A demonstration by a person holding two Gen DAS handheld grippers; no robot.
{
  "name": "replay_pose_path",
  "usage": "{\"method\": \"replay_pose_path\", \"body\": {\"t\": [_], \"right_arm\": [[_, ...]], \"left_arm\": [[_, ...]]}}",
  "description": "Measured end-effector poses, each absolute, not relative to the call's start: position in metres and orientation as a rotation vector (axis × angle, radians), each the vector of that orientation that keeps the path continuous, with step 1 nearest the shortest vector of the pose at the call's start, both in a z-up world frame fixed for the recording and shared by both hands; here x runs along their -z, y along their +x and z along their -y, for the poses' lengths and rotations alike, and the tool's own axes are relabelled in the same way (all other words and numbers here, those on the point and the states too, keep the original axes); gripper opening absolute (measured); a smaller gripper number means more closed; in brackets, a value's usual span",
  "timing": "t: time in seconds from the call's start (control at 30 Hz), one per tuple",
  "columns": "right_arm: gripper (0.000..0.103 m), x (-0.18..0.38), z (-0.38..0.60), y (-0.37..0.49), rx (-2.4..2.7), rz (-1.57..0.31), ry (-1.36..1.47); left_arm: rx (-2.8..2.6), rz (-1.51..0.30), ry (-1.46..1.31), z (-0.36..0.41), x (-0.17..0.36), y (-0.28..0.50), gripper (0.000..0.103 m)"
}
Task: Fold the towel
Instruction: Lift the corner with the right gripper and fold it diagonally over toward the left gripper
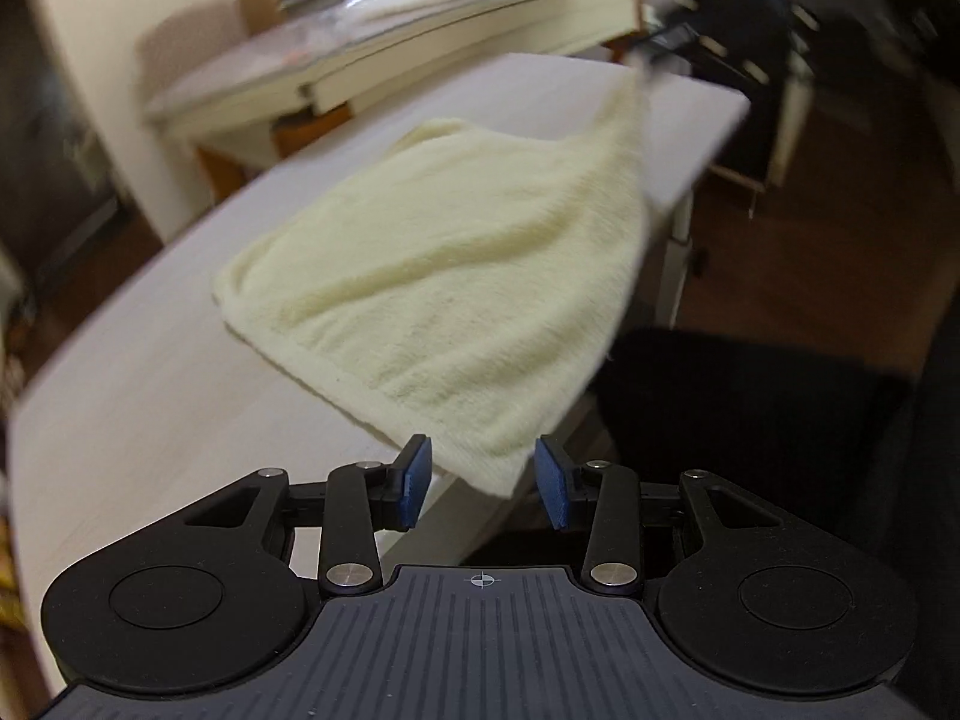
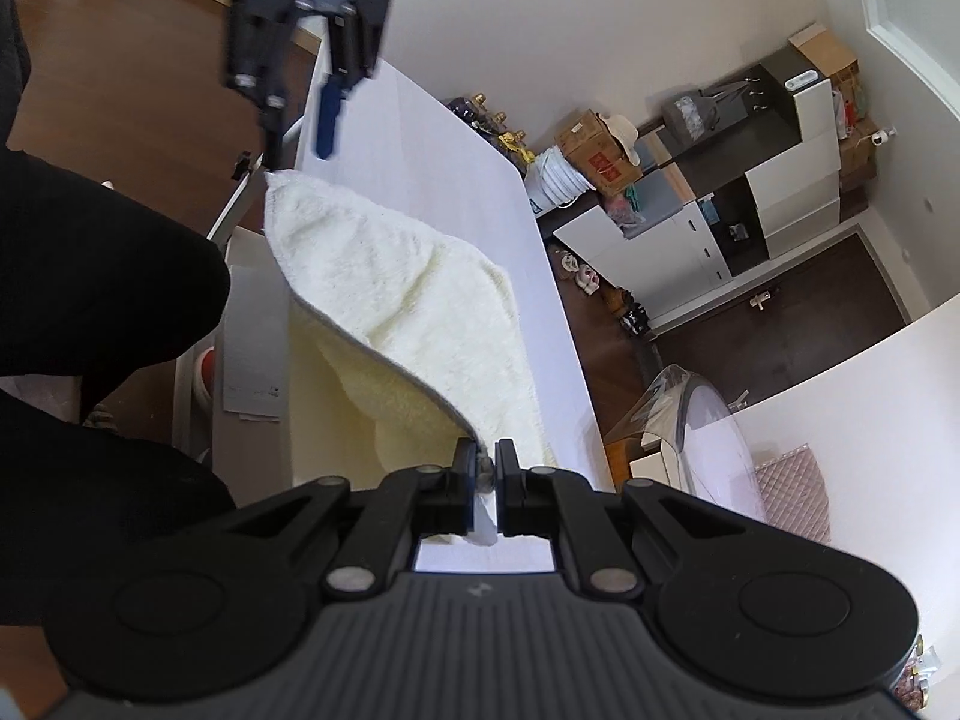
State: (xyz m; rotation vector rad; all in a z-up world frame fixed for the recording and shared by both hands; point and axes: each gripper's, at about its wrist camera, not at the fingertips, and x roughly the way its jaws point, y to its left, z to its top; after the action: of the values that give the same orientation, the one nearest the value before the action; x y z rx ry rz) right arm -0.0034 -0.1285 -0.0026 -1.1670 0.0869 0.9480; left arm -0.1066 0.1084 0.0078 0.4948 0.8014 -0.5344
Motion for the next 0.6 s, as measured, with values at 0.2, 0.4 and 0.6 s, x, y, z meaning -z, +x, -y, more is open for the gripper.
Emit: {"method": "replay_pose_path", "body": {"t": [0.2, 0.4, 0.6], "right_arm": [[0.007, 0.001, 0.127, -0.001, -0.947, -0.103, -1.137], [0.007, -0.002, 0.127, 0.001, -0.938, -0.120, -1.145], [0.007, -0.010, 0.124, 0.005, -0.963, -0.108, -1.139]], "left_arm": [[0.536, -0.740, 0.704, -0.087, 0.013, -0.121, 0.038], [0.459, -0.756, 0.712, -0.079, 0.022, -0.115, 0.018], [0.323, -0.817, 0.512, -0.086, 0.013, -0.109, 0.007]]}}
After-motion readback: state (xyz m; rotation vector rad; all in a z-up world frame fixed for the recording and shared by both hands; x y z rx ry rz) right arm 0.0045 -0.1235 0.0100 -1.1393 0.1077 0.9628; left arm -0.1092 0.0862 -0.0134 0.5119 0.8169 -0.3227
